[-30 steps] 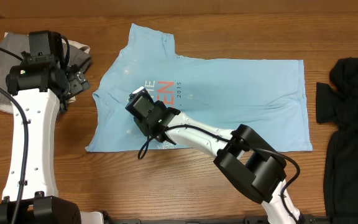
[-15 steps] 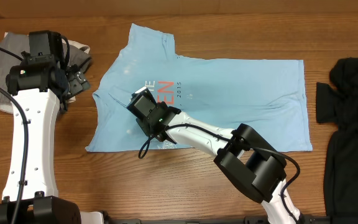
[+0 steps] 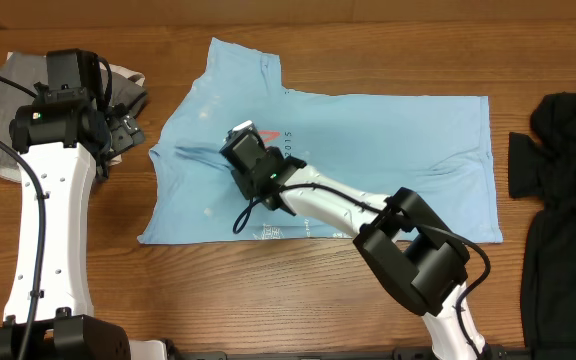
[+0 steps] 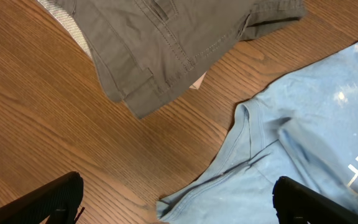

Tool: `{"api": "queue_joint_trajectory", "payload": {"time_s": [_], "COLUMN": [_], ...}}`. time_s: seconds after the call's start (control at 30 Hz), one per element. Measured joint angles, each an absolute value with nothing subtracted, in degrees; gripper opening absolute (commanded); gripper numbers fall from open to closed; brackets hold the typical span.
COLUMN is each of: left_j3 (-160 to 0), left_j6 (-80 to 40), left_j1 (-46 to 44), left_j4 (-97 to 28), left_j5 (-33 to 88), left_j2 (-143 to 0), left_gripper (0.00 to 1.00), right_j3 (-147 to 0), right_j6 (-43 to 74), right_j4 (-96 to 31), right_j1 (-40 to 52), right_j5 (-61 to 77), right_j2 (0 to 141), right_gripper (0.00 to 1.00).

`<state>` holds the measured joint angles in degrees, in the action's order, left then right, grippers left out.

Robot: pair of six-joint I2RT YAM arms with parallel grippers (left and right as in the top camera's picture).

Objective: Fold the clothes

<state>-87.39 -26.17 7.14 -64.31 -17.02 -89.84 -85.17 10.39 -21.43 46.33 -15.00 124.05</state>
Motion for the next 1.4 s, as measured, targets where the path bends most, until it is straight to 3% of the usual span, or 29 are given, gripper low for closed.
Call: {"api": "queue_joint_trajectory", "payload": {"time_s": [0.03, 0.17, 0.27, 0.43, 0.57, 0.63, 0.83, 1.4], "left_j3": [-87.4, -87.4, -87.4, -87.4, -87.4, -87.4, -87.4, -87.4], "left_j6": [-26.2, -26.2, -26.2, -26.2, -26.2, -26.2, -26.2, -26.2], "left_j1": [7.1, 7.1, 7.1, 7.1, 7.1, 7.1, 7.1, 7.1], "left_j4": [-64.3, -64.3, -64.3, -64.3, -64.3, -64.3, -64.3, -64.3], "left_j5": [-17.0, -17.0, -17.0, -17.0, -17.0, -17.0, -17.0, -17.0], "left_j2": [-89.8, -89.8, -89.8, -89.8, -89.8, -89.8, -89.8, -89.8], "left_gripper": [1.00, 1.00, 1.00, 1.00, 1.00, 1.00, 1.00, 1.00], "right_j3": [-85.2, -85.2, -85.2, -85.2, -85.3, -86.1, -89.1, -89.1], "right_j6": [10.3, 9.3, 8.7, 8.8, 8.6, 8.7, 9.1, 21.6], "right_j4": [-21.1, -17.1, -14.3, -13.2, -13.5, -16.4, -28.1, -25.3], "right_j1": [46.0, 44.3, 43.8, 43.0, 41.0, 40.1, 39.2, 36.5], "right_j5": [-15.0, -15.1, -15.0, -15.0, -15.0, -15.0, -13.2, -0.2], "right_j2": [124.0, 124.0, 124.0, 124.0, 124.0, 124.0, 122.1, 122.1], "right_gripper": [0.04, 0.20, 0.22, 0.36, 0.37, 0.41, 0.40, 0.41]}}
